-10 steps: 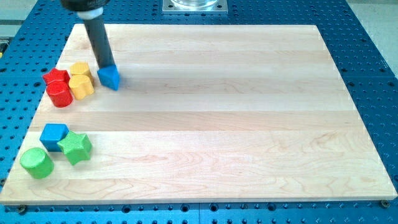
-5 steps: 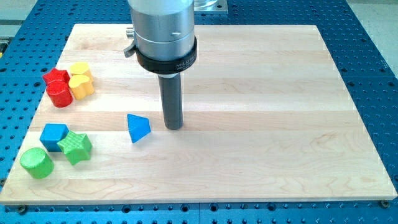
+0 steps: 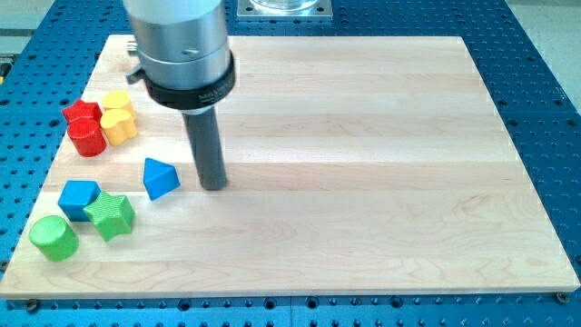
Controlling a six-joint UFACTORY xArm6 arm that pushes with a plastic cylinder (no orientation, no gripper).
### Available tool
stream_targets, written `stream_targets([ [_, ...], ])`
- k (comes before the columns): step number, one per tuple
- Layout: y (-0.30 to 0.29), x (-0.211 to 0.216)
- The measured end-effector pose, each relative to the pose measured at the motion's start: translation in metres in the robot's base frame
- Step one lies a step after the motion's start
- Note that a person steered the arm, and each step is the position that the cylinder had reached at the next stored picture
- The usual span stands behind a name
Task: Place the blue triangle at the right side of the blue cube
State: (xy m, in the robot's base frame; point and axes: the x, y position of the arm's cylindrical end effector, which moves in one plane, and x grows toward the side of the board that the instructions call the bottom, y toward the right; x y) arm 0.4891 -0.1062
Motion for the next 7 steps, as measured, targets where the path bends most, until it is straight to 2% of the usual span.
stream_targets([
  [1, -0.046, 0.0],
  [2, -0.04, -0.015],
  [4, -0.096, -0.002],
  [7, -0.104, 0.014],
])
